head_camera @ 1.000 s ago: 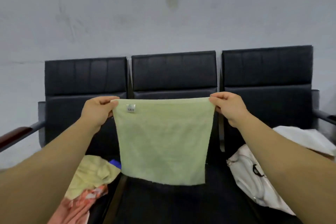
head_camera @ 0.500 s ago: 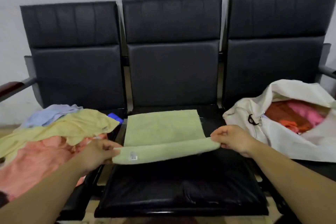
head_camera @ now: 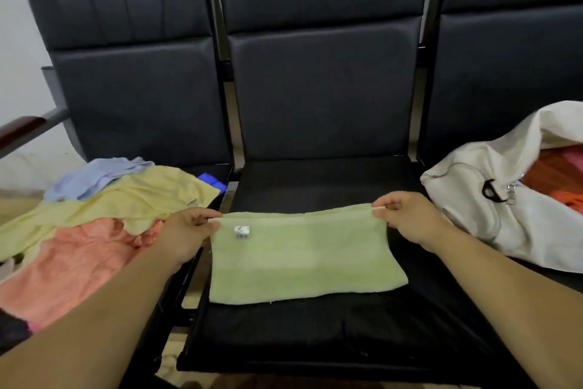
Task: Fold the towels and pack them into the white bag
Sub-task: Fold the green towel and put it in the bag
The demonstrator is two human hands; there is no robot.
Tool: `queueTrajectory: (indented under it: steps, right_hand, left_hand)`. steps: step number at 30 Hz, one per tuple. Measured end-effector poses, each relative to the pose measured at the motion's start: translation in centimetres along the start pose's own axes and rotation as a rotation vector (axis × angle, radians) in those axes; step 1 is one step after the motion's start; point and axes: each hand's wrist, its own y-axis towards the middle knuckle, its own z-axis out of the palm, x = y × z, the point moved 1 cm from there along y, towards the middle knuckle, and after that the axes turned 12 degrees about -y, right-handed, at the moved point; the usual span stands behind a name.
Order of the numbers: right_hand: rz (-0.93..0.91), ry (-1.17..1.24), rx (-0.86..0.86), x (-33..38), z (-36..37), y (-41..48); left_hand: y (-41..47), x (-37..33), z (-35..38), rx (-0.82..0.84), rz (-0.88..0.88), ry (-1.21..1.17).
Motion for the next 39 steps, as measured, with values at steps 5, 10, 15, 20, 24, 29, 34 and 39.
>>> queueTrajectory:
  steps: [5,10,15,20,24,29,34,39]
  right_hand:
    - [-0.045,-0.146,-0.098,0.6,1.8,2.9]
    - [-0.024,-0.149,-0.195,0.9,3.6,4.8]
    - [-0.045,-0.318,-0.242,-1.0,4.9,4.7]
    - [-0.265,-0.469,-0.092,0.1,5.3,3.5]
    - [-0.305,-0.674,0.193,0.3,5.3,2.1]
    - [-0.258,-0.877,0.190,-0.1,3.9,0.0]
    - [-0.202,-0.769,0.363,-0.5,3.0,-4.4]
    - [-0.376,-0.620,0.405,-1.2,3.2,-7.4]
  left_hand:
    - [2.3,-0.1,0.8,-0.111,0.038,-0.026]
    - [3.8,-0.1,2.7,-0.182,0.104,0.037]
    - [3.8,0.4,2.8,-0.172,0.107,0.246]
    - [1.0,-1.2,4.7,-0.046,0.299,0.507]
    - [-3.1,-0.9,9.3,0.385,0.269,0.592]
    - [-3.7,-0.3,12.7,0.527,0.274,1.024]
    - [-2.2,0.3,14.4,0.517,0.194,1.161]
    - [-5.5,0.0,14.8,0.522,0.355,1.014]
